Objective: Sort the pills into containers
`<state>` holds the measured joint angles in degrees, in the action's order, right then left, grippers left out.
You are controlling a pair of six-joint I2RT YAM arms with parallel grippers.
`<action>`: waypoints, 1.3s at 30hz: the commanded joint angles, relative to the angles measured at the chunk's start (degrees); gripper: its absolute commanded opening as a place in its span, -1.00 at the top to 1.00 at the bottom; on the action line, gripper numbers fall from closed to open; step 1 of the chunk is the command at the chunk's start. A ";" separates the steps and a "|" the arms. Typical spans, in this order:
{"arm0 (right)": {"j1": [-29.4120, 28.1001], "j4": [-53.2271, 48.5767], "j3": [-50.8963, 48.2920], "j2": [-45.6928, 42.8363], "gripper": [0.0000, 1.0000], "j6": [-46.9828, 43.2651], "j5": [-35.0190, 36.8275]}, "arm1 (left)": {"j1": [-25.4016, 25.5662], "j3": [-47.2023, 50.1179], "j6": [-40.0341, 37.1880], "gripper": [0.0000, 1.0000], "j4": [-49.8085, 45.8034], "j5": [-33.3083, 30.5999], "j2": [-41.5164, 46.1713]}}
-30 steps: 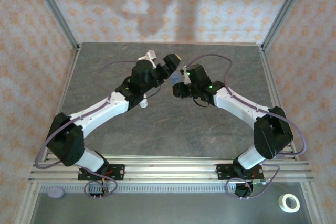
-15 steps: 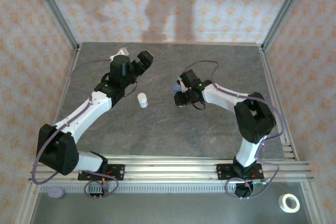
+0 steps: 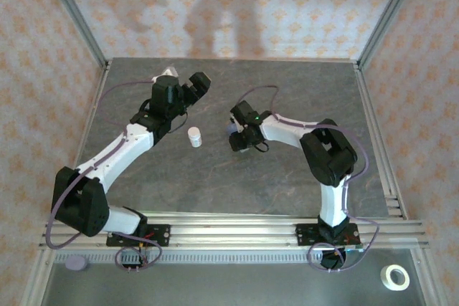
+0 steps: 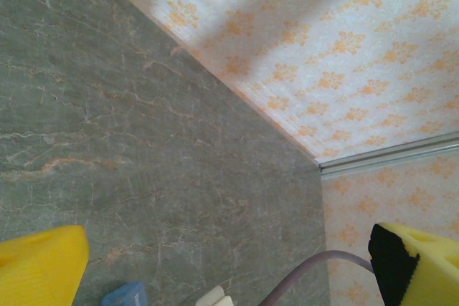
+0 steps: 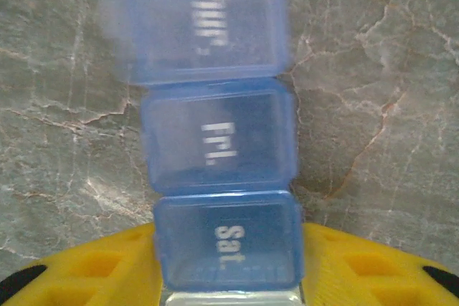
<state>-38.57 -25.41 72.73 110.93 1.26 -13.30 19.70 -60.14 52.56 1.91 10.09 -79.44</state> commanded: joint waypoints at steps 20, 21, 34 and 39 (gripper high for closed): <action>4.14 -6.23 -4.58 -4.43 -0.75 4.92 13.77 | -0.28 -3.11 -3.53 -0.99 -1.43 2.24 -0.80; 4.98 -6.46 -4.16 -4.43 -0.75 5.09 13.74 | -0.28 -3.29 -3.93 -0.99 -1.75 2.47 -0.88; 8.40 -11.94 -1.03 -10.17 -0.74 7.05 11.60 | -0.35 -10.56 -17.54 -0.99 -14.68 3.24 -3.25; 10.51 -11.32 0.06 -12.74 -0.75 10.18 8.37 | 1.01 -15.53 -27.03 -0.99 -23.21 0.16 -5.70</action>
<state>-29.26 -35.55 71.64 99.85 8.51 -3.46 19.90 -72.31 34.11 -13.74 12.78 -83.74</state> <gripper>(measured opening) 0.875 0.990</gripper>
